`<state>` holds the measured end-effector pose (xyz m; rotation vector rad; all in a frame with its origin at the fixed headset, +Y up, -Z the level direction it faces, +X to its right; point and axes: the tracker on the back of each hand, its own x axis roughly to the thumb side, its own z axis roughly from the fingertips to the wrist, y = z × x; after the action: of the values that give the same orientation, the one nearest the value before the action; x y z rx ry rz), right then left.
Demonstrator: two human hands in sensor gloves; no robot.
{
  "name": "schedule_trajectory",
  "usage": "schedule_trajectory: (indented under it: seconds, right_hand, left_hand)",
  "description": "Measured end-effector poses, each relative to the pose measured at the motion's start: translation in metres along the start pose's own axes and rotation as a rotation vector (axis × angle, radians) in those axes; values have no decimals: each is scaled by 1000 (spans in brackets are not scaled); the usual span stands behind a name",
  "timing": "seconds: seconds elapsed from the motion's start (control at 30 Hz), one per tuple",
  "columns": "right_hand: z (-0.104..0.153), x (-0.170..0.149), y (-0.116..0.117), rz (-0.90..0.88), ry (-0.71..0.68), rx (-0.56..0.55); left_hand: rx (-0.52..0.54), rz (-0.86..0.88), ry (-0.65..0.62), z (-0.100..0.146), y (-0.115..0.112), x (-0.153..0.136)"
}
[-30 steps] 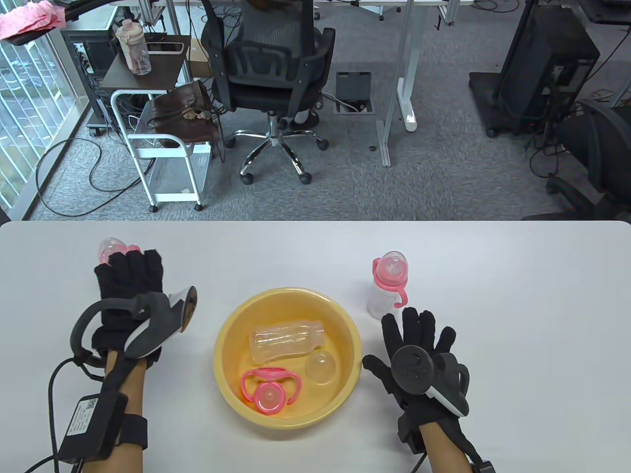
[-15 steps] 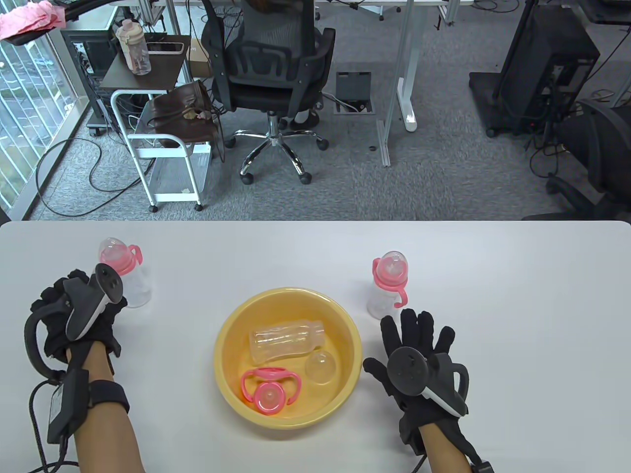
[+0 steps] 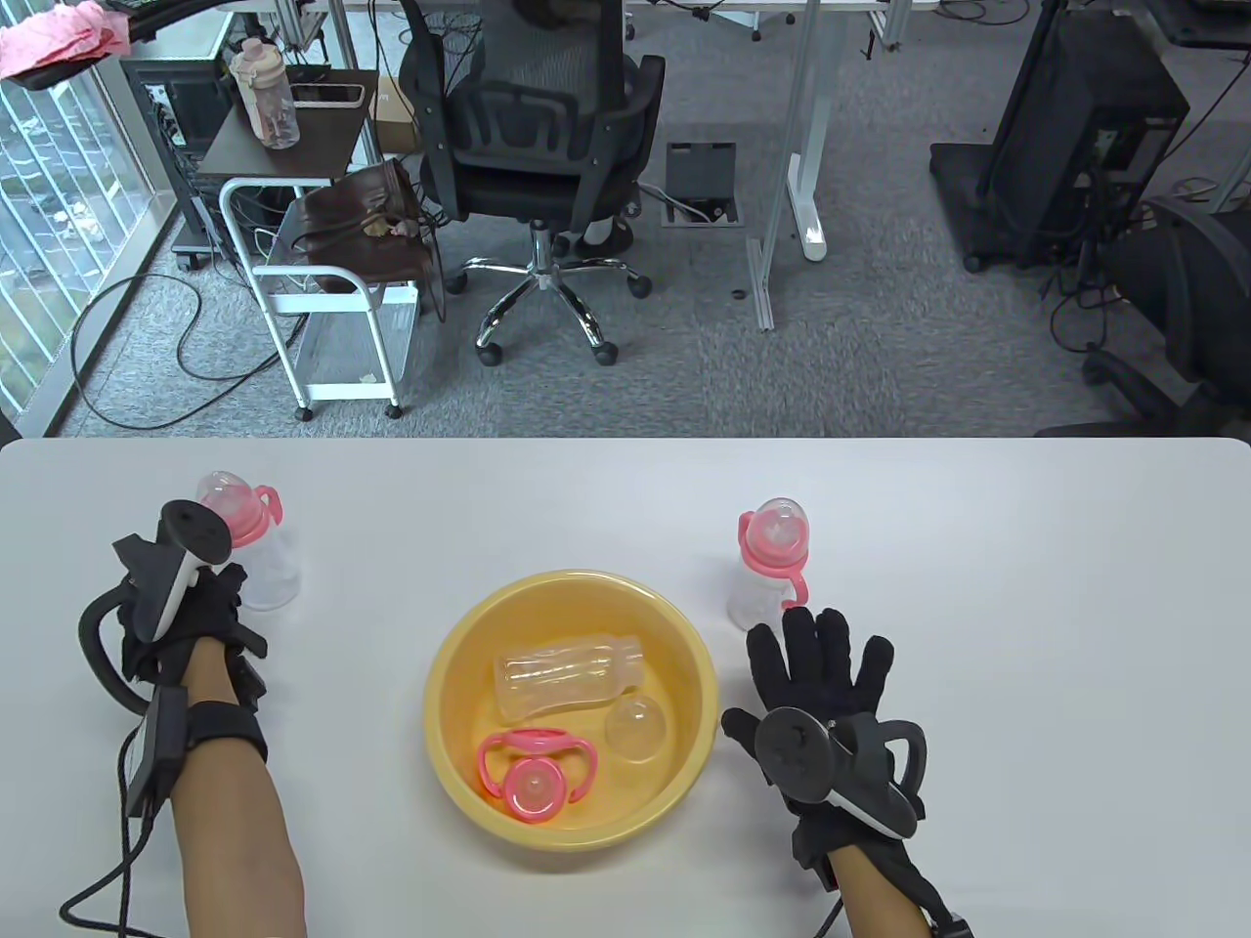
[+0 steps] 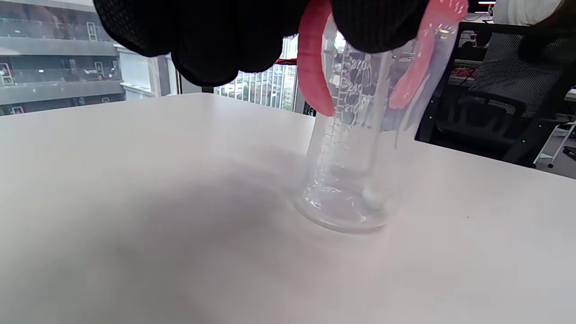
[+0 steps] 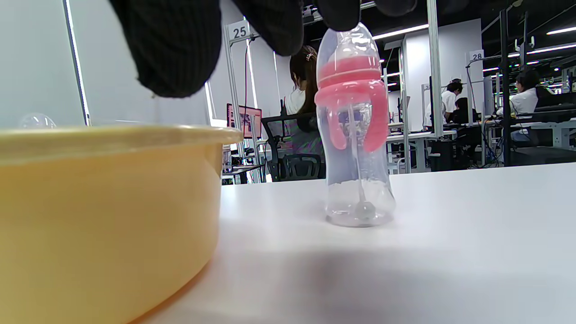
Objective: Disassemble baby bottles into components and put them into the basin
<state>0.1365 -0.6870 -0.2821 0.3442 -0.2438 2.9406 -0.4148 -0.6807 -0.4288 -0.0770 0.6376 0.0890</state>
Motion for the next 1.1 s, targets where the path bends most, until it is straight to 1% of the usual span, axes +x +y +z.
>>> schedule_trajectory:
  seconds: [0.1,0.17,0.23,0.33,0.37,0.5,0.63,0.77,0.87,1.0,1.03,1.1]
  right_hand:
    - [0,0,0,10,-5,-4]
    - [0,1,0,14,-4,-4]
    - [1,0,0,16,-2,-6]
    - [1,0,0,14,3,-6]
    - [1,0,0,11,3,-6]
    - [2,3,0,17,-15,-16]
    - [2,6,-1,15,-41,-42]
    - [3,7,-2,12,-49,-59]
    - [3,7,-3,6,-54,-74]
    - [4,10,-4,9,-76,-88]
    - [4,11,-4,14,-80,-89]
    - [3,12,-3,21,-87,-89]
  left_hand:
    - [53,9,16,-2,-2,7]
    - [109,0,51,-1,-2,9]
    - [122,-15,61,-1,-3,9]
    - [149,-25,43,4,-3,8]
    - [173,-13,35,7,-1,8]
    - [232,-26,-18,23,11,3]
    - [341,-32,-110,49,38,2]
    - [468,-43,-231,89,71,5]
    - [554,-64,-330,121,86,9]
    - [634,-91,-450,164,91,19]
    - [641,-87,-475,172,90,22]
    - [686,-92,-551,200,83,31]
